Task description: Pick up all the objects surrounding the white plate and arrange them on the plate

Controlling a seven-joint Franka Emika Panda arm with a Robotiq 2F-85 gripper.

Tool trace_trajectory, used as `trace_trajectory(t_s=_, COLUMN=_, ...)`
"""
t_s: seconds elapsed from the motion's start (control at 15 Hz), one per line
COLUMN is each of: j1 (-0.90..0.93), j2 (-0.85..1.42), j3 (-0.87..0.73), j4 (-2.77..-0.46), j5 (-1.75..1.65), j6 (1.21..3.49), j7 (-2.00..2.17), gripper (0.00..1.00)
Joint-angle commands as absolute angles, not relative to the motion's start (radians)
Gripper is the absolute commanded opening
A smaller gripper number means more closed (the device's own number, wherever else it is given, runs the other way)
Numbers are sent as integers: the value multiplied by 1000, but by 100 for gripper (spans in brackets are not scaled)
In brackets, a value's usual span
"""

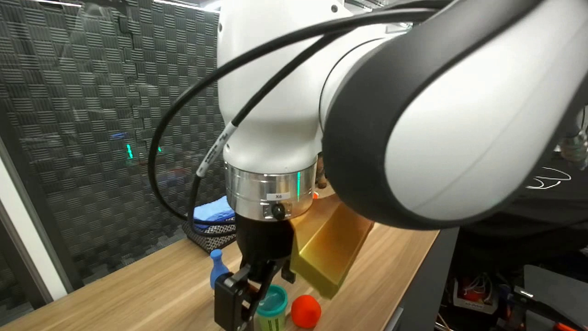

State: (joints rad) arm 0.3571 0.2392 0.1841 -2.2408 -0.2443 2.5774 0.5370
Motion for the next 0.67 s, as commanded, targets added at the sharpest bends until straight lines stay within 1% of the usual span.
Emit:
trace_trajectory(t_s=0.0, j1=401, j2=254, j3=137, j4=-2234, j5=-360, j6=2620, j7=619, gripper=100)
trace_trajectory(t_s=0.6, j1=435, j2=321, j3=83, j4=-2201, j5=-474, j6=2643, j7=741, gripper=100)
